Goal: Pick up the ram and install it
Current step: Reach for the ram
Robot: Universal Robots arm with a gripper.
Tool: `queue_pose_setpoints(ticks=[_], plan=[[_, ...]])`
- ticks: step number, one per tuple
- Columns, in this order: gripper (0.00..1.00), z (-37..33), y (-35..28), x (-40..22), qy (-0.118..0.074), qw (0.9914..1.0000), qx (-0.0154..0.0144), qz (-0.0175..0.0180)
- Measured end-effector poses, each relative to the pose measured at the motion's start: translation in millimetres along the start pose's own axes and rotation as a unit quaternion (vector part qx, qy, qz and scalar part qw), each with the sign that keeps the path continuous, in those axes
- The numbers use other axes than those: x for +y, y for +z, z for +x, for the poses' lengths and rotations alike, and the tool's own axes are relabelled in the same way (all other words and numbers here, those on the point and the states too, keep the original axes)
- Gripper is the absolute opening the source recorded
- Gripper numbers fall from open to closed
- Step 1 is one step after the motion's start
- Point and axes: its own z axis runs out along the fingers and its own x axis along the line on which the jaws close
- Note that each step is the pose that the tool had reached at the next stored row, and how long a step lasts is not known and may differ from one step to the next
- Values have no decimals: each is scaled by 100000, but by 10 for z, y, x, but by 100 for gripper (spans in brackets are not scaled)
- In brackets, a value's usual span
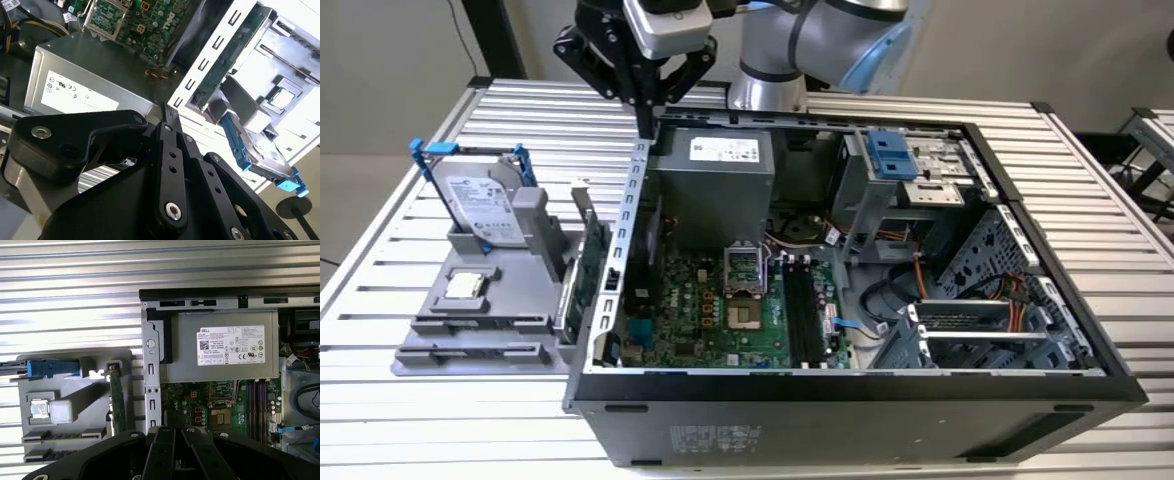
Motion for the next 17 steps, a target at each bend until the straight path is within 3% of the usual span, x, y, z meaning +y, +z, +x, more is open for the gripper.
queue_pose_setpoints(ticks=[17], plan=[[0, 241, -6, -16, 2, 100000, 0, 2]])
